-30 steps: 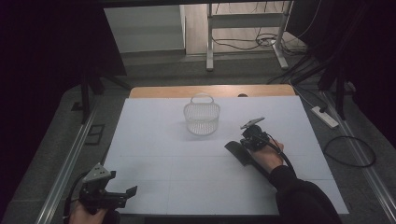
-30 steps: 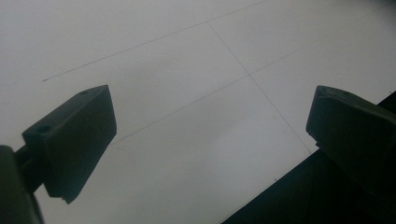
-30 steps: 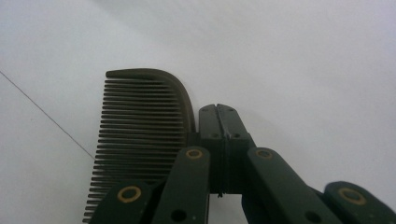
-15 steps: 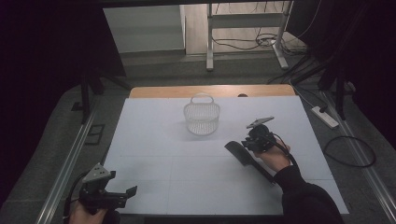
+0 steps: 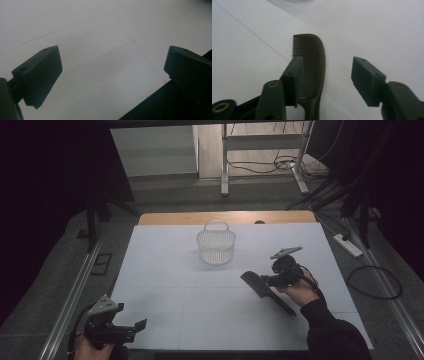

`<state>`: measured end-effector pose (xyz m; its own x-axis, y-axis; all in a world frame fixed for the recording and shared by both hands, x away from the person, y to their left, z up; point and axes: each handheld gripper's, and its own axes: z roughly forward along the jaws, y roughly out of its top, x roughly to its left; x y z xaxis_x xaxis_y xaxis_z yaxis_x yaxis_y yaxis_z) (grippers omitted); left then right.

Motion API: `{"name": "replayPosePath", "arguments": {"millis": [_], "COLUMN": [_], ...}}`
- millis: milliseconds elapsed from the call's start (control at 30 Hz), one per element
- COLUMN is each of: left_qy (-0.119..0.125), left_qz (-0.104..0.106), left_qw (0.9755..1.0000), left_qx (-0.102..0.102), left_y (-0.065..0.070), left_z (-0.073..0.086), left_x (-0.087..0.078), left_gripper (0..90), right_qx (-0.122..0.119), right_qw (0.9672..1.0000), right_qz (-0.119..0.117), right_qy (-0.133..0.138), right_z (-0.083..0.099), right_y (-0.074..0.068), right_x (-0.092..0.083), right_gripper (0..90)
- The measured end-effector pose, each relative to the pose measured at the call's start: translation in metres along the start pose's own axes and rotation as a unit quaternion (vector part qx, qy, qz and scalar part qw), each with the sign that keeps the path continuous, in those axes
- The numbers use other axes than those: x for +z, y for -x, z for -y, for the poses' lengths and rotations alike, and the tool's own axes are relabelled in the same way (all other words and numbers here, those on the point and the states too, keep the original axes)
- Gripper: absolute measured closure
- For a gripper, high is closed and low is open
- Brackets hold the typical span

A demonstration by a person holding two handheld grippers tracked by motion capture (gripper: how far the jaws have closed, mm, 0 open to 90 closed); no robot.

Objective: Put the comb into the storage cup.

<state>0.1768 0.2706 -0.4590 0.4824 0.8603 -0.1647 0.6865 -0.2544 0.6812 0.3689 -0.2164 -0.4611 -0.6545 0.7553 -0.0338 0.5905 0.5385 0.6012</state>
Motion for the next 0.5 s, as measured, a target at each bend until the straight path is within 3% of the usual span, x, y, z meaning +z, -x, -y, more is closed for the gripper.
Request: {"name": "replayPosePath", "arguments": {"millis": [500], "left_qy": [0.002], "left_qz": [0.002], "left_qw": [1.0000], "left_qx": [-0.001], "left_y": [0.000], "left_z": [0.000], "left_x": [0.000], "left_gripper": [2.1], "right_qx": [-0.008], "right_qw": [0.9994], "right_qz": [-0.018], "right_qy": [-0.029], "right_z": [0.016], "right_y": [-0.015], "right_x": [-0.021], "right_gripper": [12.3]}}
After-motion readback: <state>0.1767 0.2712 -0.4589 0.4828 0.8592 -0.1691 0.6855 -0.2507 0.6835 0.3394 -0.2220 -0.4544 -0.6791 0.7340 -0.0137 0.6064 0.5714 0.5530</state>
